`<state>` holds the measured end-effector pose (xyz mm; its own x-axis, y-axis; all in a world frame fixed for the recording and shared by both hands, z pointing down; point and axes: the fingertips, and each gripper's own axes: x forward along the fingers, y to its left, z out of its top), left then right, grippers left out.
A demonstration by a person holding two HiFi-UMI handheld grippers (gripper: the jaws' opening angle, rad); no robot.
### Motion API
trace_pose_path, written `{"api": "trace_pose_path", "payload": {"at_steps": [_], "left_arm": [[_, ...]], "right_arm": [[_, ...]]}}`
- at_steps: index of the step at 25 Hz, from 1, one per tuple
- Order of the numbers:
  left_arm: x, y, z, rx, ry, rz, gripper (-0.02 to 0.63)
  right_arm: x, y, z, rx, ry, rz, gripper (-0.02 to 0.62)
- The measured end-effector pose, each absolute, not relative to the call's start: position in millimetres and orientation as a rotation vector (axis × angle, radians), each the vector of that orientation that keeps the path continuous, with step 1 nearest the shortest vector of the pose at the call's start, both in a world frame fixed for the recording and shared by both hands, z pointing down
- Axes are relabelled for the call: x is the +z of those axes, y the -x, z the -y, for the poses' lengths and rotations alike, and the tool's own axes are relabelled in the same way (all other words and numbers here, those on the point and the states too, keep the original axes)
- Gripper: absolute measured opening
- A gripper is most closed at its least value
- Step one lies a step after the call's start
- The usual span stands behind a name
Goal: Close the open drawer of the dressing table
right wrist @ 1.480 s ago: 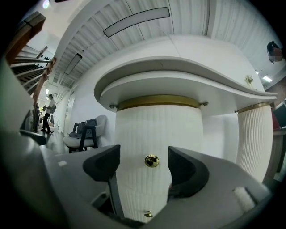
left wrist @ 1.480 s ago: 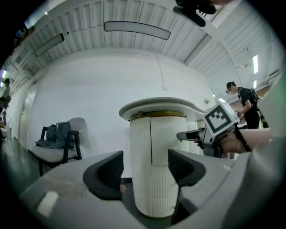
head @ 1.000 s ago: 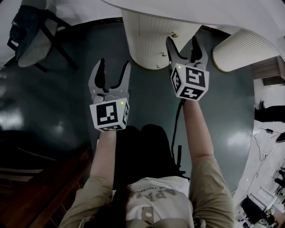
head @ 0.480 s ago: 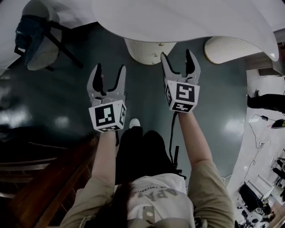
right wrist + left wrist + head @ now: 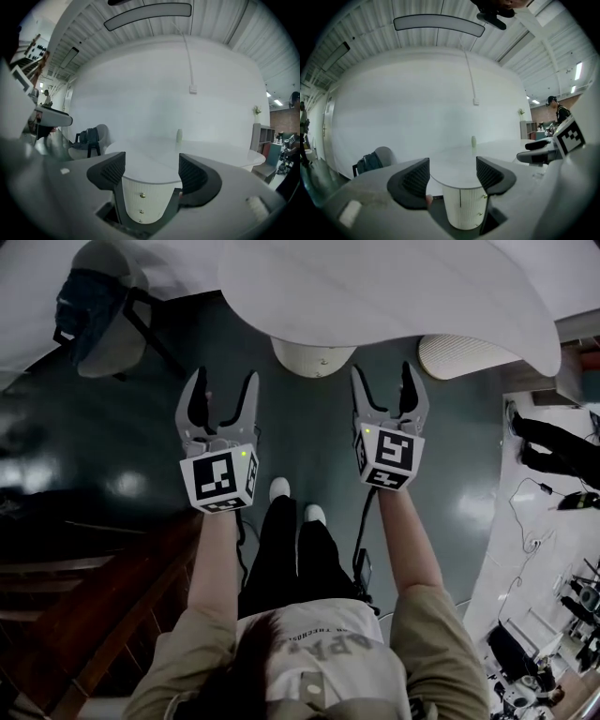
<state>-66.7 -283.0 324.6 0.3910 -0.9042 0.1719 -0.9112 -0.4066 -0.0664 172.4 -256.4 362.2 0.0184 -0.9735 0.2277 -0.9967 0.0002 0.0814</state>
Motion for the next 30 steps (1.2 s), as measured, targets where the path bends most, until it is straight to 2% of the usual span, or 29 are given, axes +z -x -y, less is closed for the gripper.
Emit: {"api": "trace_pose_path", "payload": {"at_steps": [11, 16, 23, 27, 30], "left_arm": [[227.9, 78.4, 258.0, 0.230, -2.617, 1.716, 0.316], [188.0, 77.7, 260.5, 0.164, -2.652, 1.691, 0.316], [145.2, 65.9, 254.0, 0.116, -2.717, 1.621, 0.226], [133.8, 57.7, 247.9, 0.101, -2.746, 1.599, 0.152], [133.1, 50.0, 245.5, 0.114, -2.769, 1.569, 0.115]], "right_arm": [[239.9, -182.2, 217.3, 0.070, -2.119, 2.076, 0.341], [193.6, -167.5, 212.8, 0.020, -2.131, 2.112, 0.311], [147.8, -149.4, 200.4, -0.006, -2.133, 2.174, 0.247], [137.4, -142.1, 190.6, 0.024, -2.153, 2.188, 0.166], [136.4, -136.8, 186.7, 0.053, -2.164, 2.195, 0.132]]}}
